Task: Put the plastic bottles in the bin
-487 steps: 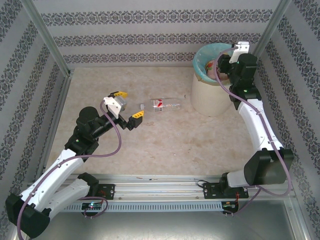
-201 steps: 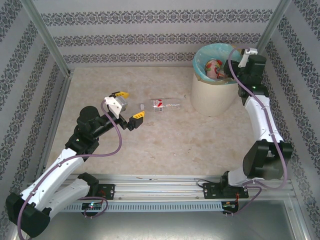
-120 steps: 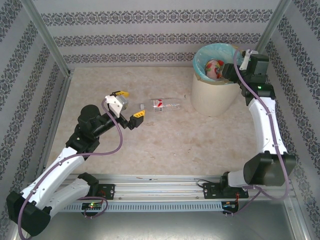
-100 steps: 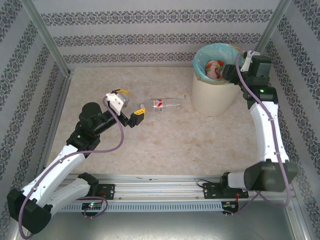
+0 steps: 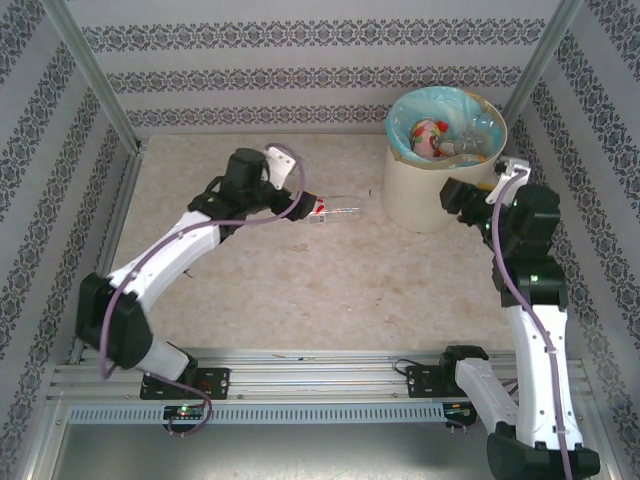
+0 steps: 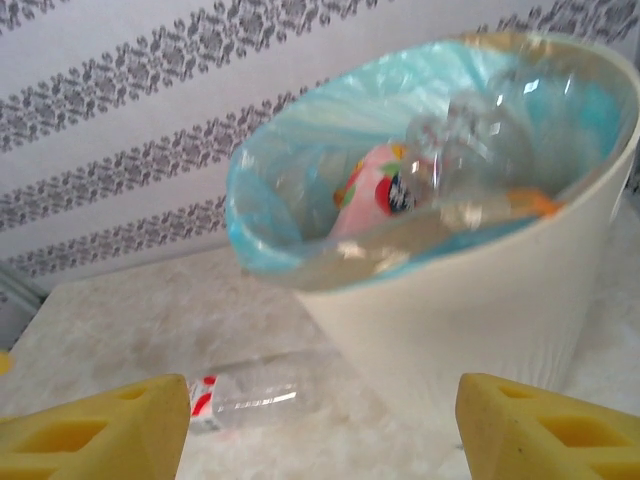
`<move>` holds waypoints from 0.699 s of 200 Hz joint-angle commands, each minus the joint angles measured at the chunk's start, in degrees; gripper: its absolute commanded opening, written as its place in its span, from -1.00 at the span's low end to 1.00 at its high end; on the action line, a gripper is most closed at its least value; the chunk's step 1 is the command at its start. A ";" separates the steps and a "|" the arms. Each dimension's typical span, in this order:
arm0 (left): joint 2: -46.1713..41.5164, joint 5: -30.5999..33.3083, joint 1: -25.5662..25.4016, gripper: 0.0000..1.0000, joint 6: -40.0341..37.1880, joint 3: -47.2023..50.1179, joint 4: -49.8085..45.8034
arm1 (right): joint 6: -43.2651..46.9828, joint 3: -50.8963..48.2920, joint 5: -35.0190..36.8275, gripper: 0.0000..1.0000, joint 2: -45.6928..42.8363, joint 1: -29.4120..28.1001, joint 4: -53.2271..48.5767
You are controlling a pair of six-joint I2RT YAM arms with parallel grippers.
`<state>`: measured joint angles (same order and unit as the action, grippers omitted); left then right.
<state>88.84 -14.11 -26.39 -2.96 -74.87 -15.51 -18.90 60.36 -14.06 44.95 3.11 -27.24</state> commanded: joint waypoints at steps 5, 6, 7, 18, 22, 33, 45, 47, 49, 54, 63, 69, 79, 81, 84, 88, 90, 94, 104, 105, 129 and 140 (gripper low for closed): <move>8.42 2.19 -0.68 0.94 -2.89 -6.29 -9.94 | -3.66 -4.56 -3.41 0.42 -5.12 -0.65 1.27; 8.75 2.17 -0.68 0.94 -3.00 -6.49 -10.09 | -3.72 -4.77 -3.51 0.42 -5.35 -0.65 1.30; 9.08 2.16 -0.68 0.93 -3.09 -6.68 -10.17 | -3.75 -4.88 -3.64 0.42 -5.50 -0.65 1.31; 13.20 2.12 -0.71 0.94 -4.29 -9.26 -11.48 | -3.92 -6.08 -4.34 0.42 -7.25 -0.74 1.00; 14.68 2.22 -0.73 0.94 -4.62 -10.30 -11.96 | -4.18 -6.48 -4.41 0.42 -7.82 -0.74 0.82; 18.81 3.22 -0.74 0.94 -5.08 -13.54 -13.69 | -4.40 -7.15 -5.12 0.43 -9.03 -0.74 0.45; 22.84 3.95 -0.68 0.94 -5.86 -17.07 -15.68 | -4.59 -7.35 -5.70 0.43 -10.17 -0.78 -0.25; 23.37 4.03 -0.68 0.94 -5.97 -17.59 -15.89 | -4.64 -7.42 -5.73 0.43 -10.37 -0.82 -0.37; 24.01 4.10 -0.72 0.95 -6.15 -18.21 -16.20 | -4.72 -7.51 -5.83 0.43 -10.53 -0.80 -0.42; 25.42 4.23 -0.71 0.95 -6.49 -19.54 -16.81 | -4.75 -7.71 -6.10 0.43 -10.94 -0.81 -0.44; 27.81 4.30 -0.64 0.95 -7.15 -21.60 -17.54 | -4.66 -7.90 -6.31 0.43 -11.56 -0.82 -0.59; 29.39 4.59 -0.73 0.95 -7.47 -23.19 -18.15 | -4.74 -8.12 -6.33 0.44 -11.93 -0.81 -0.62; 31.72 5.05 -0.69 0.95 -7.58 -25.94 -19.80 | -4.83 -8.41 -6.36 0.43 -12.25 -0.83 -0.72; 32.18 5.05 -0.75 0.95 -7.63 -26.51 -20.06 | -4.81 -8.41 -6.40 0.43 -12.36 -0.79 -0.77; 32.65 5.09 -0.73 0.95 -7.73 -27.32 -20.66 | -4.81 -8.38 -6.36 0.43 -12.39 -0.82 -0.79; 33.37 5.04 -0.69 0.95 -7.90 -28.06 -21.28 | -4.91 -8.33 -6.38 0.44 -12.48 -0.83 -0.85; 33.69 5.05 -0.72 0.95 -7.99 -28.34 -21.42 | -4.96 -8.33 -6.34 0.44 -12.51 -0.83 -0.92; 34.03 5.02 -0.70 0.95 -8.25 -28.64 -21.57 | -5.08 -8.40 -6.39 0.44 -12.52 -0.83 -0.97; 34.63 4.64 -0.68 0.95 -9.16 -28.29 -21.01 | -5.42 -8.53 -6.74 0.43 -12.67 -0.82 -0.89; 34.64 4.54 -0.68 0.95 -9.25 -28.21 -20.99 | -5.44 -8.56 -6.75 0.44 -12.64 -0.82 -0.88; 35.57 2.29 -0.70 0.86 -10.54 -27.49 -21.58 | -6.75 -8.86 -7.24 0.44 -12.59 -0.97 -0.71; 35.53 1.24 -0.77 0.83 -10.69 -26.67 -21.41 | -7.37 -8.99 -7.44 0.43 -12.45 -0.92 -0.47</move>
<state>123.61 -10.59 -26.59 -11.05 -101.25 -34.02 -24.14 52.23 -19.77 32.77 3.09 -28.16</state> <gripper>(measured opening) 0.928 0.717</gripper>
